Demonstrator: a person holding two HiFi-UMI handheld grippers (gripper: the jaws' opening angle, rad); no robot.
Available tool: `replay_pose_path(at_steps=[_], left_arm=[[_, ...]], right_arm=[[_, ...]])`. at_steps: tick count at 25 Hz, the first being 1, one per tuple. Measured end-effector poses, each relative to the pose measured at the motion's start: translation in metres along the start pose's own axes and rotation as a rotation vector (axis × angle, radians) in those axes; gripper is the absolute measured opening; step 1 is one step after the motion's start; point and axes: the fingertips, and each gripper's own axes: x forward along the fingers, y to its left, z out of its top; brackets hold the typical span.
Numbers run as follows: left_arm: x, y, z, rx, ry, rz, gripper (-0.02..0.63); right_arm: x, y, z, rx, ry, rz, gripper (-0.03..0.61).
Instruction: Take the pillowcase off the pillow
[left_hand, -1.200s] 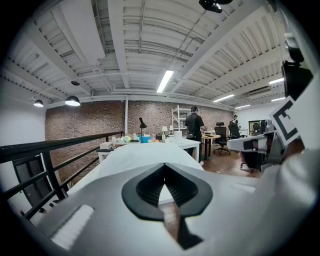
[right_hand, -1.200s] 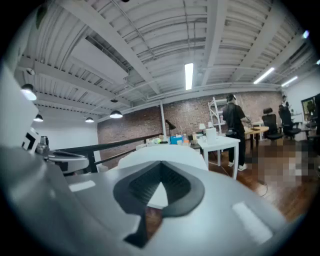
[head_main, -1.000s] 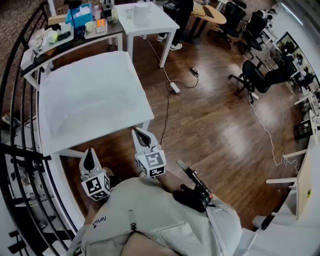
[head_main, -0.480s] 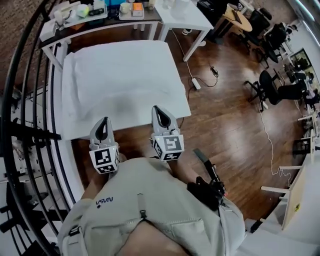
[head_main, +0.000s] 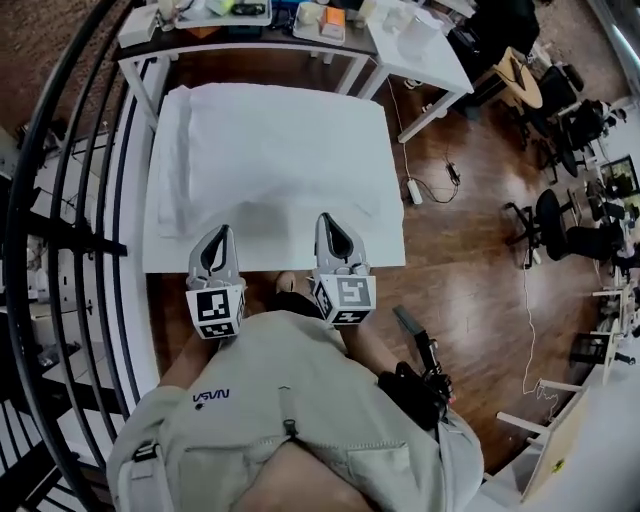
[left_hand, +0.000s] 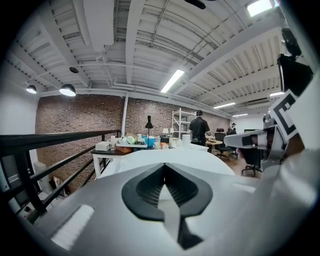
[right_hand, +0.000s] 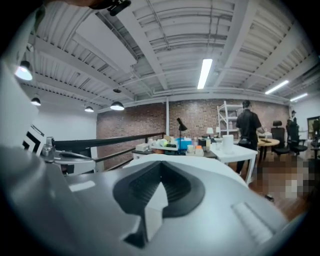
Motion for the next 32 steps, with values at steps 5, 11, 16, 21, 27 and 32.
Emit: replay_pose_path(at_steps=[5, 11, 16, 21, 27, 32], left_arm=[[0.044, 0.031, 0.014, 0.014, 0.014, 0.095, 0.006], [0.061, 0.062, 0.024, 0.025, 0.035, 0.226, 0.006], [0.058, 0.120, 0.005, -0.012, 0.120, 0.341, 0.006], [0.082, 0.179, -0.019, -0.019, 0.225, 0.306, 0.006], [0.133, 0.187, -0.035, -0.072, 0.255, 0.075, 0.104], [0.154, 0.154, -0.058, -0.143, 0.325, -0.174, 0.262]], right_arm=[[0.067, -0.011, 0.007, 0.042, -0.030, 0.096, 0.003], [0.105, -0.012, 0.007, 0.047, -0.034, 0.203, 0.003], [0.120, -0.007, 0.005, 0.052, -0.006, 0.243, 0.003], [0.125, 0.010, 0.013, 0.015, 0.006, 0.206, 0.003], [0.134, 0.040, 0.017, -0.042, 0.049, 0.148, 0.003], [0.142, 0.063, 0.020, -0.091, 0.105, 0.132, 0.003]])
